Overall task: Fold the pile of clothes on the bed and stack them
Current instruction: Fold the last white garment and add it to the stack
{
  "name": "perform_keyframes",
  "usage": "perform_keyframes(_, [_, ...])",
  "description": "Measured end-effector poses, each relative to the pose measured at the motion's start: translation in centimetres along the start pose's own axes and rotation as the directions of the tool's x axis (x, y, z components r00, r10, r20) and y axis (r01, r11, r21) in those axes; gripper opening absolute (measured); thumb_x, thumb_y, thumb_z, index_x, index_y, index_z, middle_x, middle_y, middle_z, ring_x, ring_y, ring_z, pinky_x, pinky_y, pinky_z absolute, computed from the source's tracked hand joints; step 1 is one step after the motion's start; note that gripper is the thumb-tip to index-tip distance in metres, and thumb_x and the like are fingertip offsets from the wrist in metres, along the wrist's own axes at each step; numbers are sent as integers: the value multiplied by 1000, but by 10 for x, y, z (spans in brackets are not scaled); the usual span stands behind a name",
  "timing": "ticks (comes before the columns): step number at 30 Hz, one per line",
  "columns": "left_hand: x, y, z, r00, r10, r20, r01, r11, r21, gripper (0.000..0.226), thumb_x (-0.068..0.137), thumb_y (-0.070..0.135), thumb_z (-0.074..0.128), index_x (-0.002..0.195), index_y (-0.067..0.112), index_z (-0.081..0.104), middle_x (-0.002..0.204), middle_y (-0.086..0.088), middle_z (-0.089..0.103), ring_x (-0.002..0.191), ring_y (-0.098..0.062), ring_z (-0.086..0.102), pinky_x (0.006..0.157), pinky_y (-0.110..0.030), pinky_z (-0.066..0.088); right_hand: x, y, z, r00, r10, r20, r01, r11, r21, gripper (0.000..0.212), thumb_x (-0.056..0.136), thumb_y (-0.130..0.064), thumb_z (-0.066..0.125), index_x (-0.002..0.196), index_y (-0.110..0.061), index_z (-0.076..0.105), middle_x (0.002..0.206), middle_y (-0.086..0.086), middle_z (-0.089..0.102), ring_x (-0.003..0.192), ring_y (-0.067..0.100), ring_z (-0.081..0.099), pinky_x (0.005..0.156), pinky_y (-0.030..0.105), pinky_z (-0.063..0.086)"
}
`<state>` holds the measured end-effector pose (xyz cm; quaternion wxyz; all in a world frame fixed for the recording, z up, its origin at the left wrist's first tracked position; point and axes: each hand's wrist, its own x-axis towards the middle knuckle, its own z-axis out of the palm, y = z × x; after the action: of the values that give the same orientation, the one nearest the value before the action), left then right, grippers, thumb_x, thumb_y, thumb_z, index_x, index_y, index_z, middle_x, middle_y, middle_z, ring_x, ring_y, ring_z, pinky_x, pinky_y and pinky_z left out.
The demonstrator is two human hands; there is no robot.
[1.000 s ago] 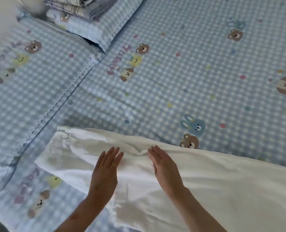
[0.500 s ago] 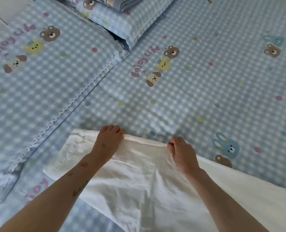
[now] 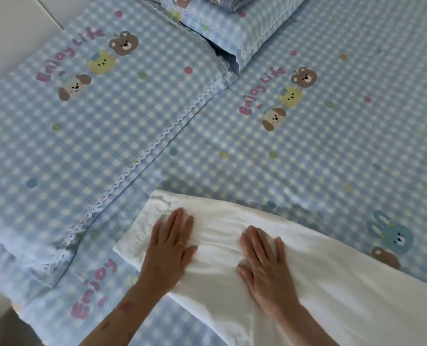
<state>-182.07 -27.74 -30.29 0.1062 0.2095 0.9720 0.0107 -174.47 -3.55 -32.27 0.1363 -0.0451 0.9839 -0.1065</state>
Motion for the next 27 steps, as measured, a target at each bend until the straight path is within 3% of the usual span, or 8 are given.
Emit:
perform_keyframes(3, [-22, -32, -7, 889, -442, -122, 410, 885, -220, 57, 95, 32, 42, 142, 0, 35, 148, -24, 31, 137, -39, 32, 112, -49, 16, -22, -20, -9, 987, 117, -109, -105, 989, 103, 54, 97, -41, 25, 143, -13, 33, 152, 9, 32, 145, 19, 15, 112, 44, 17])
perform_keyframes(5, [-37, -53, -9, 685, -727, 37, 645, 583, -494, 56, 90, 24, 60, 132, -9, 42, 145, -27, 35, 131, -41, 36, 109, -49, 25, -40, -35, -8, 981, 116, -155, -90, 982, 164, 51, 99, -41, 28, 138, -11, 40, 158, 2, 19, 146, 8, 1, 111, 35, 20])
perform_keyframes(8, [-46, -52, -17, 495, -767, 409, 628, -9, -778, 53, 81, 10, 71, 125, -9, 46, 113, -22, 61, 104, -37, 59, 91, -45, 46, -55, -68, -22, 992, 119, -52, -93, 930, 356, 69, 58, -32, 87, 117, -5, 65, 159, -10, -6, 142, -6, 2, 89, 30, 48])
perform_keyframes(11, [-46, -29, -44, 477, -720, 505, 430, -310, -848, 13, 81, 2, 67, 92, -2, 61, 77, -11, 60, 81, -25, 54, 70, -34, 45, -52, -100, -42, 985, 148, 84, -170, 813, 556, 90, 63, -24, 86, 133, 9, 41, 152, 6, 24, 127, 7, 50, 84, 20, 51])
perform_keyframes(15, [-51, 24, -100, 646, -685, 338, 305, -174, -936, 10, 81, 2, 66, 91, 3, 67, 71, 1, 71, 67, -15, 62, 63, -26, 51, -39, -145, -73, 992, 105, -73, -16, 666, 745, 82, 90, -32, 59, 146, -20, 1, 154, -10, 0, 138, -10, 11, 106, 4, 20])
perform_keyframes(19, [-84, 94, -146, 895, -444, 28, 141, 223, -965, 24, 72, 21, 70, 90, 36, 68, 91, 20, 69, 83, 6, 63, 72, -5, 45, -46, -153, -116, 899, 437, 27, -122, 189, 974, 27, 94, -23, 55, 117, -33, 62, 106, -7, 70, 91, -2, 65, 73, 15, 52])
perform_keyframes(21, [-105, 116, -138, 928, -357, -102, 40, 367, -929, 30, 74, 18, 67, 100, 32, 66, 106, 15, 66, 104, 5, 58, 88, -4, 39, -60, -137, -122, 774, 623, 116, -130, -23, 991, 11, 89, -24, 61, 98, -27, 67, 82, -3, 71, 74, 3, 67, 64, 17, 52])
perform_keyframes(27, [-151, 172, -40, 886, -373, 275, 425, 417, -803, 91, 67, 36, 77, 140, 5, 34, 145, -12, 37, 134, -23, 39, 106, -37, 37, -115, -68, -106, 621, 737, 266, -26, -320, 947, 32, 77, -18, 75, 99, -42, 70, 106, -16, 71, 105, 4, 64, 89, 28, 51])
